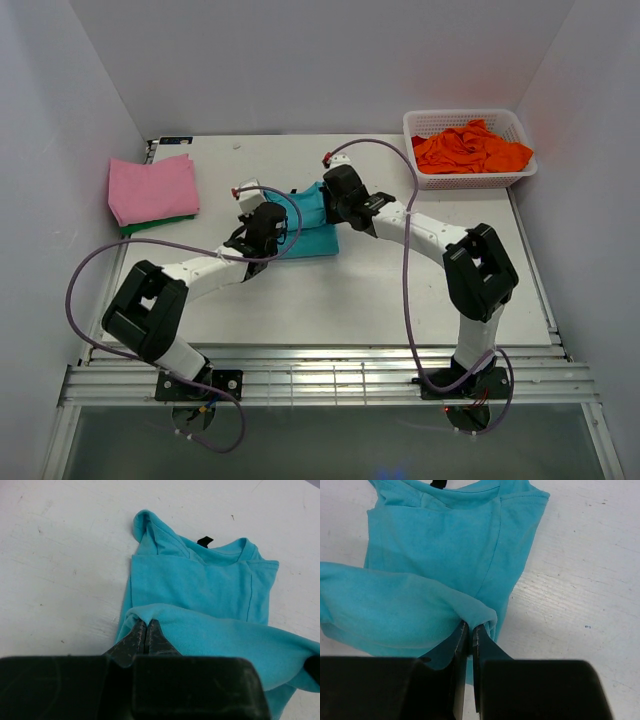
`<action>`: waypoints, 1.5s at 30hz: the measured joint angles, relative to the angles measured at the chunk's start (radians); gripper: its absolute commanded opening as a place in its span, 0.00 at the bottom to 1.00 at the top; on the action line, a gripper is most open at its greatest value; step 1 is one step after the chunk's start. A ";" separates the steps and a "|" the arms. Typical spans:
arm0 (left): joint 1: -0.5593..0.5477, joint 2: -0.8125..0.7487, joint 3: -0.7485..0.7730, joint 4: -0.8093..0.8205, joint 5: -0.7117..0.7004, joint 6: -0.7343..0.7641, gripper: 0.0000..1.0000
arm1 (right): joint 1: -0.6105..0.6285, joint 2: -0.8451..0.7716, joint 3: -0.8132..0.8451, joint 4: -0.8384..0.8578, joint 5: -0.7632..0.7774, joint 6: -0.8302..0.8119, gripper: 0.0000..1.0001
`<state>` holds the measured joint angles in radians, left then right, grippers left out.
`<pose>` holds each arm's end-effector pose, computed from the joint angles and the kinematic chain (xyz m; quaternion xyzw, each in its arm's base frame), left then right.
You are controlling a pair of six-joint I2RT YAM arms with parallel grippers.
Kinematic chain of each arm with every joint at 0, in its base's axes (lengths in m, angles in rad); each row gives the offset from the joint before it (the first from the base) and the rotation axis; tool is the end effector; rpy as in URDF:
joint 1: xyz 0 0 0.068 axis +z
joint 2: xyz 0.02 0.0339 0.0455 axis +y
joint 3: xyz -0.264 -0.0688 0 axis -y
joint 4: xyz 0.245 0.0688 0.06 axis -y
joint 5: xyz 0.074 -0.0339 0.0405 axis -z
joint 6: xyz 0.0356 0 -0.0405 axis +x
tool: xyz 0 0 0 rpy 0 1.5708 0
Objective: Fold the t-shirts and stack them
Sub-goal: Fold the tshirt
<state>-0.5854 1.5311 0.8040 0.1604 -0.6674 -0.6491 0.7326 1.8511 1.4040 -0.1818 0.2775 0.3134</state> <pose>0.2776 -0.1576 0.2045 -0.1839 0.8228 -0.0290 0.5370 0.3243 0.2786 0.2517 -0.1223 0.8763 0.1177 0.4509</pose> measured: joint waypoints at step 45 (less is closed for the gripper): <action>0.138 0.374 0.350 0.069 0.084 0.133 0.82 | -0.154 0.426 0.432 -0.012 -0.199 -0.127 0.45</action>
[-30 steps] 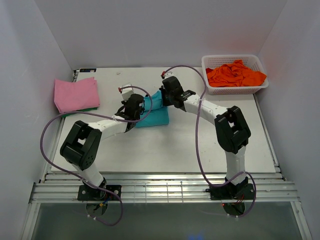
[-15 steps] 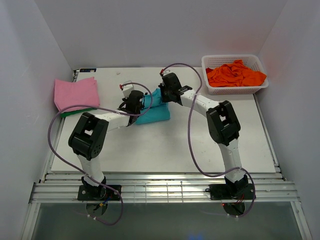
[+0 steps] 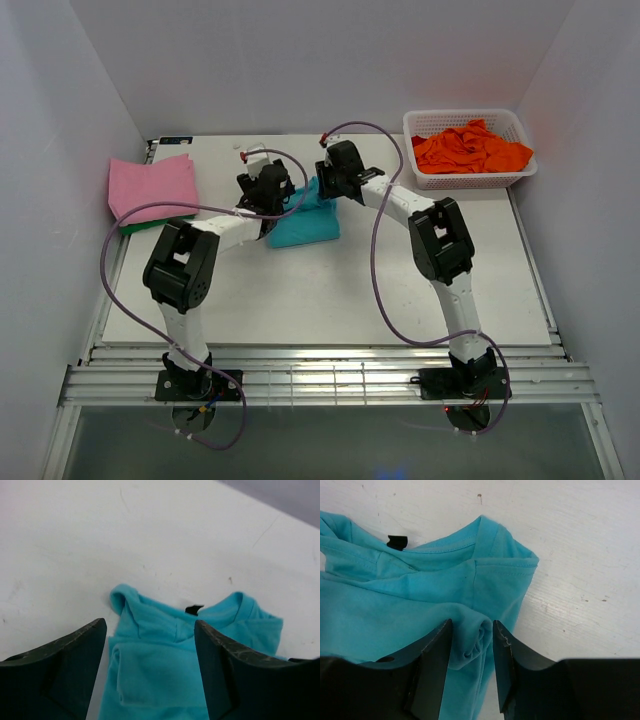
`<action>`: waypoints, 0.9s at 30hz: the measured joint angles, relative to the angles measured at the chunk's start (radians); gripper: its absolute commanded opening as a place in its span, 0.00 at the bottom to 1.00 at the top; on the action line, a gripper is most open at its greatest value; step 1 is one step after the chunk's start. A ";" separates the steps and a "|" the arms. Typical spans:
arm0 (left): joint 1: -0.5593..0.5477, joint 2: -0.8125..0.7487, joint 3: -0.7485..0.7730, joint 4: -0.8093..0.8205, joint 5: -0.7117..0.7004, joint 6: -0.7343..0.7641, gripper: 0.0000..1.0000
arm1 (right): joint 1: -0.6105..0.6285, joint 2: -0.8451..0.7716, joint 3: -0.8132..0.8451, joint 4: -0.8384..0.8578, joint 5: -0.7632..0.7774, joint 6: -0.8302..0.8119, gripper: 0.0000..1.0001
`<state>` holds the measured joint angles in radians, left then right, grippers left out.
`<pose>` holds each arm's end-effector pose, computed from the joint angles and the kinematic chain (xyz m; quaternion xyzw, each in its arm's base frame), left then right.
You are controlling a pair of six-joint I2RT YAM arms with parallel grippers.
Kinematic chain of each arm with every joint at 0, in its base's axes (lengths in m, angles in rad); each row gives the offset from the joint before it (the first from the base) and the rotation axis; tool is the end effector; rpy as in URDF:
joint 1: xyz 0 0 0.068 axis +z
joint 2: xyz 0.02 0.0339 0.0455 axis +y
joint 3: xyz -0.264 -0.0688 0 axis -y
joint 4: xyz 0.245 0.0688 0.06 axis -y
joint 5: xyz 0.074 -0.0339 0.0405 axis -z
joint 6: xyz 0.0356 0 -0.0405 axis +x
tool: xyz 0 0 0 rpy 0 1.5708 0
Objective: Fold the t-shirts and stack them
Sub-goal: Fold the tshirt
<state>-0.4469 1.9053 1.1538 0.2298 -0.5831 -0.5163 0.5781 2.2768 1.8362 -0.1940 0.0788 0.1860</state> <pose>0.3841 -0.1624 0.1877 -0.1726 0.8235 -0.0017 0.5404 0.4426 0.2854 0.1993 -0.1563 0.8781 0.1355 0.4314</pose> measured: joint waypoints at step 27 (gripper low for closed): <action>-0.184 -0.055 -0.265 0.124 0.233 -0.189 0.00 | 0.000 -0.289 -0.405 0.220 -0.293 0.030 0.08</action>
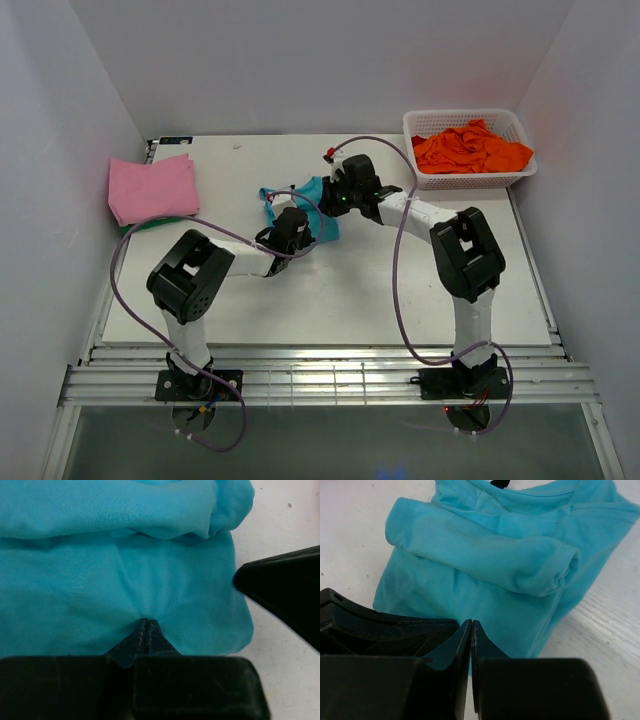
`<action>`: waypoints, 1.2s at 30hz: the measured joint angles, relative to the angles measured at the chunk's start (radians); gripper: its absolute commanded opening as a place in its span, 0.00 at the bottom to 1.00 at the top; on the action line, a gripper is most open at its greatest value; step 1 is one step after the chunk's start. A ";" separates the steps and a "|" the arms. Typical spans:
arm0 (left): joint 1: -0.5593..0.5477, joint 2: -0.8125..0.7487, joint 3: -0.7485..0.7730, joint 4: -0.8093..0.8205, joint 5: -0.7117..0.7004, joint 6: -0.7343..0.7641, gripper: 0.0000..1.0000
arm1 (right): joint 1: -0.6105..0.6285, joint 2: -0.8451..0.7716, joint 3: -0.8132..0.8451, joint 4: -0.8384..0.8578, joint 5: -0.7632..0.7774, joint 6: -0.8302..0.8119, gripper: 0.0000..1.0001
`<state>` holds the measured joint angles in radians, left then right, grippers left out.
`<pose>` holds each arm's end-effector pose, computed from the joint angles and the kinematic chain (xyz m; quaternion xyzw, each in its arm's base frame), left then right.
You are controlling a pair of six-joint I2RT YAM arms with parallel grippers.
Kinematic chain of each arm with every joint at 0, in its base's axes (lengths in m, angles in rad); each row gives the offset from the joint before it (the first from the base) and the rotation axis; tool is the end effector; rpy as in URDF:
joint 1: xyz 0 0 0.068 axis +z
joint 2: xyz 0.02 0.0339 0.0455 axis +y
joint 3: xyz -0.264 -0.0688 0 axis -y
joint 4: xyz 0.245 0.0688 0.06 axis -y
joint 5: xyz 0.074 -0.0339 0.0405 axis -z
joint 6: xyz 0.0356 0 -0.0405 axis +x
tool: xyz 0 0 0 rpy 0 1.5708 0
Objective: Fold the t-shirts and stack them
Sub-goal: Fold the tshirt
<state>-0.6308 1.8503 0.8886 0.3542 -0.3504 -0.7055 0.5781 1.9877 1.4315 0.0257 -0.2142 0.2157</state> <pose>0.3063 -0.2086 0.1393 -0.1133 0.8690 -0.1613 0.4538 0.3815 0.2580 0.2215 -0.2077 0.8391 0.2766 0.4199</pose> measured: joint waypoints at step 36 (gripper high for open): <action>-0.041 -0.145 -0.269 0.129 -0.039 -0.104 0.00 | -0.002 0.429 0.542 -0.097 -0.071 0.038 0.08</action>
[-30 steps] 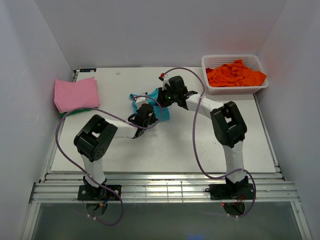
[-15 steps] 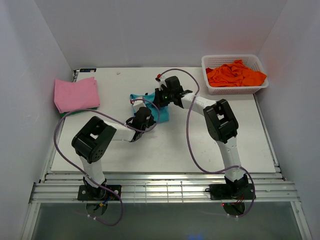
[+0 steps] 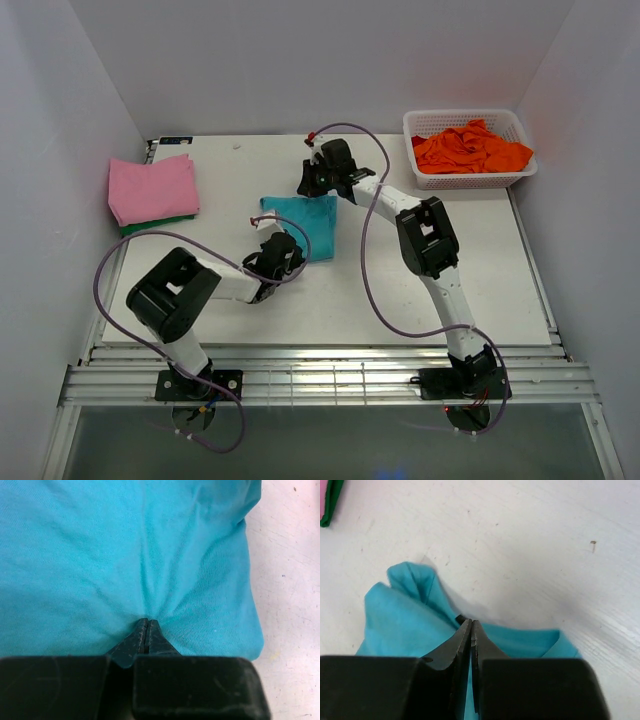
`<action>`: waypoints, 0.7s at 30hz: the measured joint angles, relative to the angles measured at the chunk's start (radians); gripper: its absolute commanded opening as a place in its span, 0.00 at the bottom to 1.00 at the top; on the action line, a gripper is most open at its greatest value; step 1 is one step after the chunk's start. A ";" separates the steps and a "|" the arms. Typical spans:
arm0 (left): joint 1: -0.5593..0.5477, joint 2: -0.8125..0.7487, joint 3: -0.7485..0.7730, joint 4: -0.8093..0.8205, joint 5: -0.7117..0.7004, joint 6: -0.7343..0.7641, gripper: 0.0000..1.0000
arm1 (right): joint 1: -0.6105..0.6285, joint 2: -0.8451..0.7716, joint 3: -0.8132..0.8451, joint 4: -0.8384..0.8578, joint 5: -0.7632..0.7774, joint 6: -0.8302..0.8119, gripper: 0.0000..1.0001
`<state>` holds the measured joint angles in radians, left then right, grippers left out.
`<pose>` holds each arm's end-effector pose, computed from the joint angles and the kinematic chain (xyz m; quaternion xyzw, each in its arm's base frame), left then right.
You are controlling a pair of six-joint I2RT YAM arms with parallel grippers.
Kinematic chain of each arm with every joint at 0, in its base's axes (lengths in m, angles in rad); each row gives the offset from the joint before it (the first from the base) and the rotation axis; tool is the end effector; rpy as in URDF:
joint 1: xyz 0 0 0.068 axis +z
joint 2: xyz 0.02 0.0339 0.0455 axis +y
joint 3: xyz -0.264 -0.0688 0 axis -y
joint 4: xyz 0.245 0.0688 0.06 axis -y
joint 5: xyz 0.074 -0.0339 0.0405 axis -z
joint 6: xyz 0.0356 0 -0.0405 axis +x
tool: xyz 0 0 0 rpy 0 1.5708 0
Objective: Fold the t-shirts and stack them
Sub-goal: Fold the tshirt
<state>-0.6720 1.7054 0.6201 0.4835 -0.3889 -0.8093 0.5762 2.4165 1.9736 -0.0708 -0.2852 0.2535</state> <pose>0.2518 -0.1830 0.1259 -0.1493 0.8600 -0.1822 0.4526 0.4632 0.3129 0.1846 -0.2081 0.8322 0.3135 0.4074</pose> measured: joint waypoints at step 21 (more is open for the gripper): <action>-0.097 -0.258 0.137 -0.058 -0.028 0.200 0.04 | 0.000 -0.601 -0.546 0.192 0.080 -0.079 0.26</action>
<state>-0.7685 1.4471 0.7567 0.4255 -0.4171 -0.6098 0.5758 1.8156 1.4273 0.1215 -0.2047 0.1741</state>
